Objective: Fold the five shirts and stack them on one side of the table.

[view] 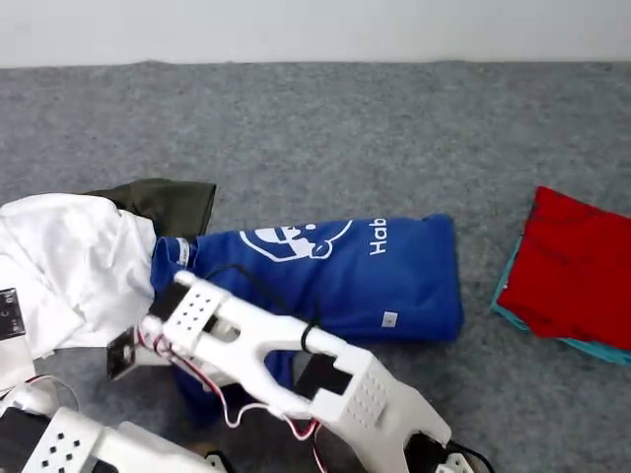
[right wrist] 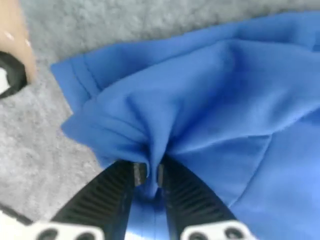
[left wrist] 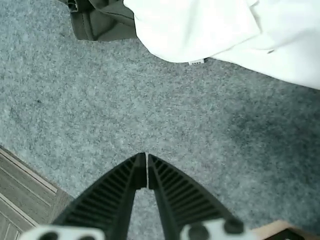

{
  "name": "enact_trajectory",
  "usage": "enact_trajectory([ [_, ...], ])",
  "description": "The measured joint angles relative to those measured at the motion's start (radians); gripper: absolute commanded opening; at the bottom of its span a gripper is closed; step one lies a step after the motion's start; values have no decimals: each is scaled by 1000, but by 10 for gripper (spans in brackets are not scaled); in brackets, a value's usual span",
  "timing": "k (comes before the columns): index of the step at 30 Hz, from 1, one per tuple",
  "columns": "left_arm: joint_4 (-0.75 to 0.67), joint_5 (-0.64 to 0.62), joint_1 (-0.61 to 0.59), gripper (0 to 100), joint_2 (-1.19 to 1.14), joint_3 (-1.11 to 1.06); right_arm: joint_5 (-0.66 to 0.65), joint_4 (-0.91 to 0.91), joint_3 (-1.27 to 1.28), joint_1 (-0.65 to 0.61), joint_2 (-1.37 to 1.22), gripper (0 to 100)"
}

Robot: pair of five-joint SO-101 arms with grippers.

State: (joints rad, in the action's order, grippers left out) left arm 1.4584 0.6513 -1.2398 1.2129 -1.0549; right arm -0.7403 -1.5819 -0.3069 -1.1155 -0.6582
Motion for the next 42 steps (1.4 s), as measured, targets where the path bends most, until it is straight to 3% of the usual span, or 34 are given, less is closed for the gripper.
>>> enact_trajectory([
  [8, 0, 0, 0, 14, 0, 0, 8, -112, -269, 104, -9, 10],
  [21, 0, 0, 0, 14, 0, 0, 8, -60, -351, 222, -14, 13],
  [23, 0, 0, 0, 14, 0, 0, 8, -31, -351, 247, -43, 35],
  [29, 0, 0, 0, 14, 0, 0, 84, -9, -351, 302, -130, 236],
  [37, 0, 0, 0, 14, 0, 0, 201, 58, -482, 422, -195, 245],
  [42, 0, 0, 0, 14, 0, 0, 232, -69, -640, 434, -196, 230],
])
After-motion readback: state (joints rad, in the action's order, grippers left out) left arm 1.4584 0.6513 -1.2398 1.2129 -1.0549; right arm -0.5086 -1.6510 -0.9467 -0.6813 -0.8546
